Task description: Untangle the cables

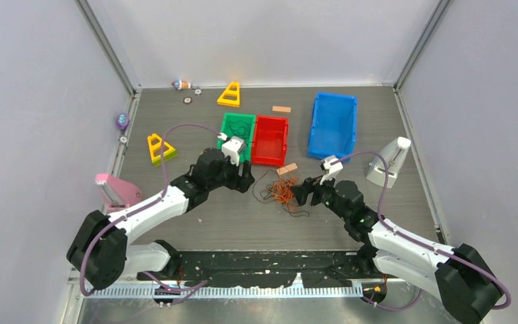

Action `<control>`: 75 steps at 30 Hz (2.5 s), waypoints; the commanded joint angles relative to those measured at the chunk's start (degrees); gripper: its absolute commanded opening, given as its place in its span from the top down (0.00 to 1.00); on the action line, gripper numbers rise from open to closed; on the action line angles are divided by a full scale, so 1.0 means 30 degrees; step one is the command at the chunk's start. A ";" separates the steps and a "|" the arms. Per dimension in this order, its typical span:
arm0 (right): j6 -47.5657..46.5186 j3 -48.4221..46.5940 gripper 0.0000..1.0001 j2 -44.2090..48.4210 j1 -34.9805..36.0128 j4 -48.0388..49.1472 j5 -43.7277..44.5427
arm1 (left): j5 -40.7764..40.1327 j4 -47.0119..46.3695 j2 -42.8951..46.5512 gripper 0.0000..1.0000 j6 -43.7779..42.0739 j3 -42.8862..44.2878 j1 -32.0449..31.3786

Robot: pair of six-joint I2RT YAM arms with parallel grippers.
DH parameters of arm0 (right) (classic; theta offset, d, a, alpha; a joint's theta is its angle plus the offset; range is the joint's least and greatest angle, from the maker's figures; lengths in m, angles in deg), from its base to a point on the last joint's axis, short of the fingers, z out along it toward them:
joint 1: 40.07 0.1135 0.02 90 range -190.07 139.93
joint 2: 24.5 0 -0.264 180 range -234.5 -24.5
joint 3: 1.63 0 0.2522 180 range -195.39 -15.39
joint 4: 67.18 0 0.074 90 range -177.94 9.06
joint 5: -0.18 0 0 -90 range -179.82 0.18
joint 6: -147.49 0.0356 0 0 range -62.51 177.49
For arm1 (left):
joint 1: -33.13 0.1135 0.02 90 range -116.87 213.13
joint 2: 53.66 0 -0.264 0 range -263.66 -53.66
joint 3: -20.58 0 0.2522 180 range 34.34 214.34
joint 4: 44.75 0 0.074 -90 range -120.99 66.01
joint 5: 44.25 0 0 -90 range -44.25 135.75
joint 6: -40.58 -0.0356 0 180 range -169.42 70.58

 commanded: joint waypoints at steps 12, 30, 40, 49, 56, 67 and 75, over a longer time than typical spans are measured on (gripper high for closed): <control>0.0006 -0.0388 0.25 -0.0552 -0.0005 0.0578 0.0466 | -0.6004 0.5094 -0.3457 0.27 0.0879 0.3238 0.4273; -0.0025 -0.0020 0.29 0.0662 -0.0012 0.0490 0.0771 | -0.5844 0.7218 -0.8111 0.69 0.0957 0.6688 0.4755; -0.0039 0.0131 0.32 0.1088 -0.0016 0.0424 0.0925 | -0.5853 0.7478 -0.8637 0.99 0.1355 0.7353 0.5227; -0.0047 0.0102 0.34 0.1016 -0.0006 0.0430 0.1134 | -0.6366 0.8507 -0.5974 1.00 0.1103 0.7649 0.5125; -0.0061 0.0108 0.34 0.1044 -0.0012 0.0348 0.1443 | -0.7779 1.1335 -0.7803 1.00 0.0374 1.2033 0.4698; -0.0062 0.0111 0.35 0.1211 -0.0019 0.0236 0.1651 | -0.7898 1.5669 -1.5563 1.00 -0.0628 2.2329 0.4002; -0.0053 0.0163 0.35 0.1508 -0.0033 0.0127 0.1857 | -0.7120 1.9460 -2.1606 1.00 -0.1247 2.8788 0.4004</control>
